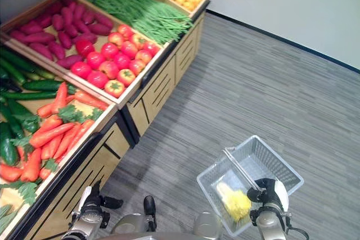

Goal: Get the vegetables into the basket

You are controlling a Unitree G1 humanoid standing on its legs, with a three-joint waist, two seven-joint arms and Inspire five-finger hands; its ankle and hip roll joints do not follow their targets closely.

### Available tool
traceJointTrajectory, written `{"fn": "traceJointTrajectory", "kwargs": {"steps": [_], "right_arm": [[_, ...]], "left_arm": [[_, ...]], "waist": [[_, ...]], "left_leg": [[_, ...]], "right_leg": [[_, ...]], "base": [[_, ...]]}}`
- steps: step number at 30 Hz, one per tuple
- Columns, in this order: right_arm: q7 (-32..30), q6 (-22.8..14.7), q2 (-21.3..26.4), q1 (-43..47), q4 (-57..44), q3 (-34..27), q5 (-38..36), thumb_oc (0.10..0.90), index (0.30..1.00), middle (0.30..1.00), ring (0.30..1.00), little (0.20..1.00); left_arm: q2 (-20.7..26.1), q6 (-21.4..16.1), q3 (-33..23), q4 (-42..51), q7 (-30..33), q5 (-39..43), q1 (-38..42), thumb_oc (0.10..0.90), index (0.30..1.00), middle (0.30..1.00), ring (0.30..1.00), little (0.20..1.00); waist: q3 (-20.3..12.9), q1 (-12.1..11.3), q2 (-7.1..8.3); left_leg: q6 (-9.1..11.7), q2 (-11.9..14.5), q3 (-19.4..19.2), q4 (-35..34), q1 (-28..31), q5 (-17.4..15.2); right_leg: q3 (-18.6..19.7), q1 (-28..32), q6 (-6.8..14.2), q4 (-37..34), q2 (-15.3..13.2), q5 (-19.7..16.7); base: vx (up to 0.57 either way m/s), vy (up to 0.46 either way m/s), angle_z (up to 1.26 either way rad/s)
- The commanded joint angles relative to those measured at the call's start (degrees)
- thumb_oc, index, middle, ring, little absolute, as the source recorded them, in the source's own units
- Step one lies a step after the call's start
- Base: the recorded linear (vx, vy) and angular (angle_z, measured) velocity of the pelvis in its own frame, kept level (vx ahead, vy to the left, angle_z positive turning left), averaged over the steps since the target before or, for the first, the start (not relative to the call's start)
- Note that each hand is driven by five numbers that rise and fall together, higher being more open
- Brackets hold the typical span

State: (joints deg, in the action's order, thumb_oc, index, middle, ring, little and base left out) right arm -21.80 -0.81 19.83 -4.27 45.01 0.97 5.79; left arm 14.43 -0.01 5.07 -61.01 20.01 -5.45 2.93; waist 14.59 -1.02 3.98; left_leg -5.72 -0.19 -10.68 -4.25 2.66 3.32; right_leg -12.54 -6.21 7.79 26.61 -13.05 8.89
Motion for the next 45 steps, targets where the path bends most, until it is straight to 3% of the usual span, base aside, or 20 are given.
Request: {"fn": "traceJointTrajectory", "kwargs": {"steps": [1,2,3,5,9,13,16,18,20,22,23,26,33,37,40,44,45], "right_arm": [[-2.5,-4.0,5.6,4.7,-3.7,-2.5,-1.0,0.4,0.3,0.3,0.3,0.3],[-2.5,-4.3,5.9,4.7,-4.6,-2.2,-0.8,0.4,0.3,0.3,0.3,0.3],[-2.5,-4.3,5.9,4.7,-4.7,-2.2,-0.8,0.4,0.3,0.3,0.3,0.3],[-2.3,-4.7,6.1,4.3,-4.2,-2.4,-1.2,0.4,0.3,0.3,0.3,0.3],[-1.7,-5.1,6.4,3.3,-3.8,-2.7,-1.0,0.4,0.3,0.3,0.3,0.3],[-0.9,-5.6,7.8,3.8,-2.7,-2.5,-1.0,0.4,0.3,0.3,0.3,0.3],[-1.0,-5.8,9.1,4.6,-2.4,-2.4,-1.0,0.4,0.3,0.3,0.3,0.3],[-1.5,-6.0,9.5,4.1,-2.5,-3.3,-1.3,0.4,0.3,0.3,0.3,0.3],[-2.3,-6.1,9.6,3.4,-1.8,-4.8,-2.5,0.4,0.3,0.3,0.3,0.3],[-2.6,-6.0,9.0,2.4,-0.9,-5.2,-3.1,0.4,0.3,0.3,0.3,0.3],[-2.5,-5.8,8.6,2.0,0.0,-5.3,-3.4,0.4,0.3,0.3,0.3,0.3],[-2.0,-5.5,8.2,1.2,1.4,-5.6,-3.0,0.4,0.3,0.3,0.3,0.3],[-0.3,-4.4,5.7,1.5,9.5,-4.6,-2.6,0.4,0.3,0.3,0.3,0.3],[0.3,-3.9,4.0,3.0,15.7,-3.1,-3.2,0.4,0.3,0.3,0.3,0.3],[-0.2,-4.2,2.4,3.2,18.1,-2.3,-4.2,0.4,0.3,0.3,0.3,0.3],[-0.7,-4.3,0.6,3.3,23.5,-1.1,-4.5,0.4,0.3,0.3,0.3,0.3],[-1.1,-4.3,-0.2,2.7,24.2,-0.5,-3.6,0.4,0.3,0.3,0.3,0.3]], "left_arm": [[0.8,-1.1,0.6,1.2,0.7,0.0,-2.5,0.9,1.0,1.0,1.0,1.0],[1.1,-1.1,0.5,0.2,0.6,-0.4,-2.0,0.9,1.0,1.0,1.0,1.0],[1.2,-1.2,0.5,0.2,0.6,-0.4,-2.0,0.9,1.0,1.0,1.0,1.0],[1.0,-1.4,-0.1,-1.7,0.5,0.3,-1.6,0.9,1.0,1.0,1.0,1.0],[0.9,-1.5,-0.6,-1.6,0.5,0.6,-2.5,0.9,1.0,1.0,1.0,1.0],[0.1,-1.9,-1.8,-2.6,0.6,2.4,-4.1,0.9,1.0,1.0,1.0,1.0],[-0.3,-2.1,-1.2,-1.3,0.5,2.9,-4.5,0.9,1.0,1.0,1.0,1.0],[-0.6,-2.2,-0.5,-0.9,0.4,3.0,-3.8,0.9,1.0,1.0,1.0,1.0],[-0.4,-1.9,0.1,-0.7,0.3,3.0,-2.4,0.9,1.0,1.0,1.0,1.0],[0.1,-1.6,0.2,-1.0,0.3,1.8,-2.0,0.9,1.0,1.0,1.0,1.0],[0.3,-1.4,0.0,-1.6,0.4,1.3,-1.9,0.9,1.0,1.0,1.0,1.0],[0.6,-1.4,-0.9,-2.4,0.5,0.8,-2.3,0.9,1.0,1.0,1.0,1.0],[1.6,-2.0,-0.7,-1.6,0.2,0.9,-2.1,0.9,1.0,1.0,1.0,1.0],[3.0,-2.5,-1.6,-0.7,1.2,2.0,-1.3,0.9,1.0,1.0,1.0,1.0],[3.9,-3.3,-3.5,-1.1,4.1,4.2,-0.2,0.9,1.0,1.0,1.0,1.0],[4.7,-4.7,-7.0,-1.9,9.4,6.7,1.0,0.9,1.0,1.0,1.0,1.0],[5.1,-6.2,-11.1,-2.5,13.7,10.1,1.2,0.9,1.0,1.0,1.0,1.0]], "waist": [[1.2,0.0,0.47],[1.7,1.2,0.67],[1.7,1.2,0.69],[1.8,2.0,1.34],[1.5,1.9,1.9],[0.7,0.9,1.28],[0.8,0.7,1.07],[1.4,1.1,1.18],[1.7,3.2,1.24],[1.3,3.9,0.88],[0.9,3.9,0.26],[-0.2,3.8,-0.55],[-0.7,2.8,0.57],[-0.4,2.3,1.2],[-0.8,1.9,1.25],[-1.2,0.9,2.12],[-1.9,0.6,2.77]], "left_leg": [[5.8,2.8,-0.3,3.1,0.3,-5.7],[6.4,2.3,3.0,2.9,1.9,-6.6],[6.4,2.3,3.0,2.9,1.8,-6.5],[7.0,1.9,8.0,3.9,3.0,-8.4],[7.5,1.8,11.2,5.7,2.8,-9.5],[9.1,4.2,14.8,4.9,2.5,-8.5],[10.1,5.0,16.3,8.4,0.1,-8.9],[10.6,5.3,12.9,11.3,-2.3,-8.4],[10.7,9.3,1.4,12.1,-3.3,-6.7],[11.2,11.6,-5.2,11.3,-2.9,-5.2],[11.6,12.0,-6.6,10.1,-2.8,-4.1],[11.4,11.2,-6.4,6.6,-2.0,-3.2],[8.8,7.2,-5.6,3.7,-0.4,-5.1],[8.0,5.8,-4.0,1.7,0.5,-4.9],[8.8,6.2,-2.9,0.6,1.0,-4.7],[9.5,6.8,-1.8,1.5,1.3,-4.8],[10.1,7.2,-1.8,1.4,1.4,-4.4]], "right_leg": [[2.0,-0.4,2.3,-11.5,0.6,-11.8],[7.1,-1.8,2.8,-17.1,2.9,-12.0],[7.1,-1.8,2.8,-17.3,2.9,-12.2],[12.8,-3.0,3.6,-21.0,3.8,-13.6],[11.9,-0.8,2.9,-21.6,4.0,-12.9],[9.7,1.1,1.2,-22.2,5.7,-11.1],[7.6,1.6,0.2,-21.4,5.8,-9.4],[5.0,3.0,-0.2,-21.6,4.5,-8.7],[0.6,4.8,-0.2,-21.6,2.6,-8.1],[-1.7,5.7,0.1,-22.0,2.2,-8.1],[-2.9,6.2,0.4,-22.4,2.1,-8.2],[-4.4,6.6,1.2,-21.8,1.3,-8.2],[-3.7,5.2,3.5,-15.7,-2.9,-9.8],[-0.1,2.9,5.4,-12.0,-3.3,-14.6],[2.4,2.5,4.7,-17.8,-1.7,-13.0],[2.0,4.3,4.3,-21.6,-1.4,-12.4],[1.5,5.8,4.1,-23.6,-0.7,-12.1]], "base": [[0.38,-0.157,0.93],[0.29,-0.129,0.91],[0.3,-0.134,1.08],[0.27,-0.159,1.36],[0.19,-0.195,1.29],[0.12,-0.237,0.64],[0.09,-0.23,0.49],[-0.01,-0.054,0.56],[0.0,-0.032,1.15],[0.02,-0.002,1.15],[0.04,0.046,1.11],[0.08,0.134,0.7],[0.05,0.196,0.24],[0.01,0.098,0.29],[0.04,-0.012,0.25],[0.05,-0.097,0.26],[0.05,-0.117,0.49]]}}
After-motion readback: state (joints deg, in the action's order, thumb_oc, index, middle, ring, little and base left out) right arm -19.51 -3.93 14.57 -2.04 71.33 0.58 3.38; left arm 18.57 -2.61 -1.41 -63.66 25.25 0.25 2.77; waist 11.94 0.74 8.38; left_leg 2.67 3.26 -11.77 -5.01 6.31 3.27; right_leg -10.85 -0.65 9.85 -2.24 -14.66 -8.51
